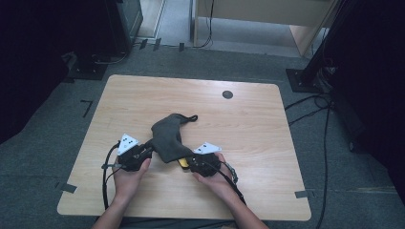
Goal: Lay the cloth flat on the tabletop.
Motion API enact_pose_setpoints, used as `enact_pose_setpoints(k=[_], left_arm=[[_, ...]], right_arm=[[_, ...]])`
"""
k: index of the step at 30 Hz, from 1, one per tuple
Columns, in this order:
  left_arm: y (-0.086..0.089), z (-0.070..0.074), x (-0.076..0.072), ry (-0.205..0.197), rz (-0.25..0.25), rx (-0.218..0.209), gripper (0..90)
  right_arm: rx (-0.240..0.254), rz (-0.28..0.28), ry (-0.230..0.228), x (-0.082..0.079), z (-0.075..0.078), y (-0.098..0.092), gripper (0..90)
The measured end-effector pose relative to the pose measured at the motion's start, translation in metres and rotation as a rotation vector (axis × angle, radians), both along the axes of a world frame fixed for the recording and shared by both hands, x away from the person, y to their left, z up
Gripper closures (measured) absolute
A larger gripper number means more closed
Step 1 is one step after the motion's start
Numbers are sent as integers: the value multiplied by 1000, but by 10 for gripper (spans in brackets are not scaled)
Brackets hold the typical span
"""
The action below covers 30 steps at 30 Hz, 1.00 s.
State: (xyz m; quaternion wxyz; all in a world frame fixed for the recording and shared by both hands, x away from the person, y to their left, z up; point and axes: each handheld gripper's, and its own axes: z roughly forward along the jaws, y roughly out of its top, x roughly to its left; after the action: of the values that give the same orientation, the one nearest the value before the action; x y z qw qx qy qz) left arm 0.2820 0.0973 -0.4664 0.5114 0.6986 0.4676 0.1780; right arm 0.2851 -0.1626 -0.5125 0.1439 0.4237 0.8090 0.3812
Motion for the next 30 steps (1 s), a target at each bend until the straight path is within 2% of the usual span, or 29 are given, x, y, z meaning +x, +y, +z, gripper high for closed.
enact_pose_setpoints(k=[1, 2, 3, 5, 6, 7, 8, 9, 10, 11, 12, 13, 14, 15, 16, 19, 20, 23, 24, 25, 26, 27, 28, 29, 30], left_arm=[[1, 2, -1, -11, 3, 6, 799], [1, 2, -1, -11, 3, 6, 799], [2, 3, -1, -8, 13, 18, 799], [3, 2, -1, -4, 11, 17, 800], [3, 2, -1, -4, 11, 17, 799], [3, 2, -1, -7, 10, 19, 800], [3, 2, -1, -13, 8, 19, 800], [3, 4, -2, -16, 3, 20, 799], [1, 6, -3, -25, -17, 18, 799], [1, 6, -3, -25, -17, 18, 800], [-2, 8, -5, -37, -30, 24, 800], [-6, 11, -7, -45, -52, 29, 800], [-6, 11, -7, -45, -52, 29, 802], [-9, 15, -10, -53, -73, 27, 803], [-11, 18, -12, -60, -92, 21, 803], [-16, 31, -19, -74, -175, -22, 809], [-19, 38, -23, -79, -205, -27, 809], [-28, 62, -38, -130, -294, -34, 810], [-31, 75, -45, -158, -342, -56, 810], [-31, 75, -45, -158, -342, -56, 808], [-34, 83, -48, -174, -353, -53, 808], [-34, 86, -48, -177, -352, -54, 806], [-34, 88, -43, -162, -347, -60, 805], [-31, 84, -29, -127, -300, -59, 805], [-31, 84, -29, -127, -300, -59, 806]], right_arm=[[14, 11, 8, -1, -1, -2, 813], [14, 11, 8, -1, -1, -2, 813], [32, 0, -10, -1, 2, -7, 884], [63, -21, -50, -2, 10, -15, 892], [63, -21, -50, -2, 10, -15, 892], [96, -51, -102, -5, 20, -23, 894], [96, -51, -102, -5, 20, -23, 894], [113, -65, -133, -6, 26, -28, 895], [147, -96, -197, -10, 39, -37, 895], [147, -96, -197, -10, 39, -37, 895], [183, -116, -255, -13, 53, -45, 895], [198, -121, -284, -15, 59, -48, 895], [198, -121, -284, -15, 59, -48, 895], [222, -127, -333, -20, 72, -54, 895], [222, -127, -333, -20, 72, -54, 895], [252, -134, -396, -27, 89, -63, 895], [264, -138, -407, -30, 95, -65, 895], [310, -143, -475, -39, 115, -71, 894], [339, -139, -522, -47, 130, -74, 894], [351, -138, -540, -49, 136, -74, 894], [351, -138, -540, -49, 136, -74, 894], [362, -139, -561, -53, 145, -75, 894], [360, -145, -570, -54, 151, -74, 894], [361, -158, -561, -46, 158, -71, 894], [356, -166, -557, -42, 158, -70, 894]])
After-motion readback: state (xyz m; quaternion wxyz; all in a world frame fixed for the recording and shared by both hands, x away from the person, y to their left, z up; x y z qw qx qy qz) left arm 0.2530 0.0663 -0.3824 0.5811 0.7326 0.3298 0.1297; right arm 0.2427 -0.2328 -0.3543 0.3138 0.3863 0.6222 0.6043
